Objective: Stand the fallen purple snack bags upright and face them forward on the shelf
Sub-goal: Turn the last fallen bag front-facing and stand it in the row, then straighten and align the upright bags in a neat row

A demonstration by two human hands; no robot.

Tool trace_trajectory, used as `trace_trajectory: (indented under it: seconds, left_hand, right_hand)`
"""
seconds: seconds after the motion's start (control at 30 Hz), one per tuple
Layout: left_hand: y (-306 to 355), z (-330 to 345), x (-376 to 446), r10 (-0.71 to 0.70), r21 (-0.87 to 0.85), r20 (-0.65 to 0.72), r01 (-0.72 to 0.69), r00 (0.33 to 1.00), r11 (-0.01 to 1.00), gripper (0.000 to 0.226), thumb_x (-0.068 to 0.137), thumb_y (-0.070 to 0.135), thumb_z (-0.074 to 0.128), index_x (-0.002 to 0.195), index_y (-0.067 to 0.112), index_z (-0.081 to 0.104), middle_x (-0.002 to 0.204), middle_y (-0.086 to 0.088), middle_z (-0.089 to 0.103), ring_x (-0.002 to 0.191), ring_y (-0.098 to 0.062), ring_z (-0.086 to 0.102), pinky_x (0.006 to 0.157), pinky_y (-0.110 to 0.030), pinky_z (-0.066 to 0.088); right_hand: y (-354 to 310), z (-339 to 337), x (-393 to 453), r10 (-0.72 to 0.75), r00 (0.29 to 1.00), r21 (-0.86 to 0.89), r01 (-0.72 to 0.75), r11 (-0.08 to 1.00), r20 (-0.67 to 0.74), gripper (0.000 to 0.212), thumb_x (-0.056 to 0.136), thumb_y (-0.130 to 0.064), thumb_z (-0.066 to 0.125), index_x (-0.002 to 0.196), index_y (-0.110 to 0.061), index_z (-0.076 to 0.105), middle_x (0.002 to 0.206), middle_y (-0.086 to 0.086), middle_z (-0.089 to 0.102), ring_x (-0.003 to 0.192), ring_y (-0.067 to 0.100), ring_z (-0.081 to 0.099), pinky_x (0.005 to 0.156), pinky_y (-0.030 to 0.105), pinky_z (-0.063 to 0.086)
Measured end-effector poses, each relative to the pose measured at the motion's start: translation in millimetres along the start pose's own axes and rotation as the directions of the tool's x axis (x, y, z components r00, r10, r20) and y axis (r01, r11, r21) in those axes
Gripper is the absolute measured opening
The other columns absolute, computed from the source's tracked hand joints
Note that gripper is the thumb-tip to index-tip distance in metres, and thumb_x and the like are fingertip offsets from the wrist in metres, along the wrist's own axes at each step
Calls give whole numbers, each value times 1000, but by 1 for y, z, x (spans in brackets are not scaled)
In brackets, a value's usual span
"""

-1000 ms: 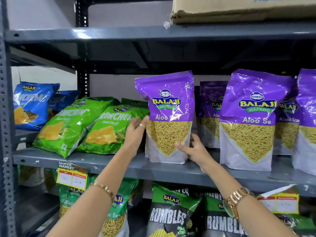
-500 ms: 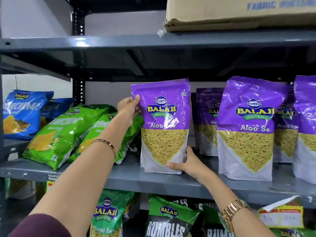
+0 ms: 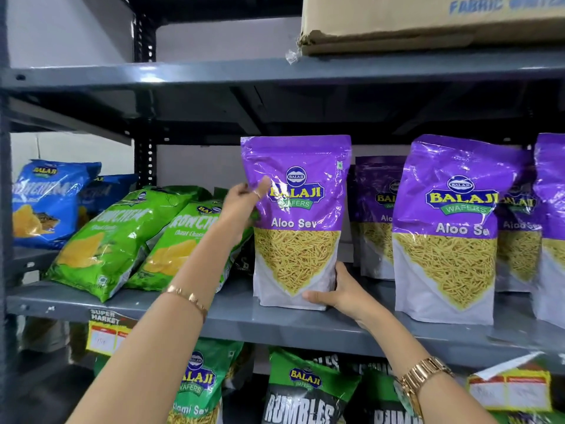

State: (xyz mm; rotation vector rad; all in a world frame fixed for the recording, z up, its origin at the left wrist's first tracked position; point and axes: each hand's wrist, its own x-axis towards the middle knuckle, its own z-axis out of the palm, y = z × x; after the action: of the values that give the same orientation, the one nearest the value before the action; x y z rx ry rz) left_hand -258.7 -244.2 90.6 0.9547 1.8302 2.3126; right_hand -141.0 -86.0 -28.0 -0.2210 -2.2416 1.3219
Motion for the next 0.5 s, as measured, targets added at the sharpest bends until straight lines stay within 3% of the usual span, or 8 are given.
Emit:
trace_trajectory:
  seconds: [0.07, 0.1, 0.2, 0.3, 0.37, 0.43, 0.5]
  left_hand:
    - [-21, -4, -13, -84, 62, 124, 77, 989, 995, 106, 52, 37, 81, 142, 20, 27, 134, -10, 56, 119, -30, 56, 107, -53, 38]
    - [-33, -6, -16, -97, 93, 167, 82, 981, 992, 115, 53, 25, 83, 147, 25, 17, 137, -12, 54, 120, -29, 55, 108, -53, 37]
    - [-57, -9, -17, -93, 43, 161, 88, 982, 995, 112, 67, -5, 76, 149, 26, 6, 141, -16, 49, 117, -26, 55, 108, -49, 38]
    - [-62, -3, -24, -40, -11, 99, 41, 994, 999, 118, 67, -2, 78, 150, 25, -1, 152, -14, 33, 133, -25, 43, 112, -46, 34]
    - [-60, 11, -40, 100, 41, -42, -98, 994, 994, 120, 65, 10, 83, 151, 21, 1, 158, -7, 18, 138, -13, 29, 117, -36, 24]
    - [-59, 30, -58, 336, 166, -186, -308, 923, 937, 108, 65, 20, 84, 149, 15, 16, 156, -5, 20, 136, -5, 23, 117, -28, 19]
    - [-61, 51, -70, 577, 293, -184, -516, 796, 805, 88, 71, 22, 79, 144, 7, 32, 151, -10, 33, 140, -12, 28, 118, -26, 22]
  right_hand:
    - [0, 1, 0, 13, 1000, -12, -13, 1000, -8, 94, 69, -23, 77, 142, -11, 19, 149, 2, 30, 136, 16, 29, 99, 21, 29]
    - [1, 1, 1, 20, 1000, -20, -20, 1000, -11, 95, 70, -24, 76, 142, -11, 17, 151, 2, 29, 137, 17, 28, 98, 20, 28]
    - [2, 4, 0, 20, 999, -63, -23, 998, -40, 89, 71, -29, 76, 140, -12, 22, 149, 2, 33, 134, 17, 33, 93, 20, 30]
    - [-1, 4, -1, 13, 996, -39, -16, 999, -87, 87, 69, -30, 77, 138, -14, 27, 139, -3, 43, 130, 18, 40, 94, 22, 35]
    - [-2, 1, 0, -26, 970, 36, 36, 999, -242, 81, 66, -29, 78, 134, -14, 36, 134, 0, 49, 125, 21, 47, 98, 29, 41]
    - [-5, -5, -5, -130, 847, 83, 201, 976, -515, 48, 73, -23, 74, 115, -16, 51, 118, 7, 60, 110, 19, 59, 90, 23, 47]
    - [-11, -16, -19, -317, 638, -95, 356, 929, -702, 19, 81, -20, 64, 97, -19, 54, 95, 5, 63, 86, 2, 61, 73, 8, 44]
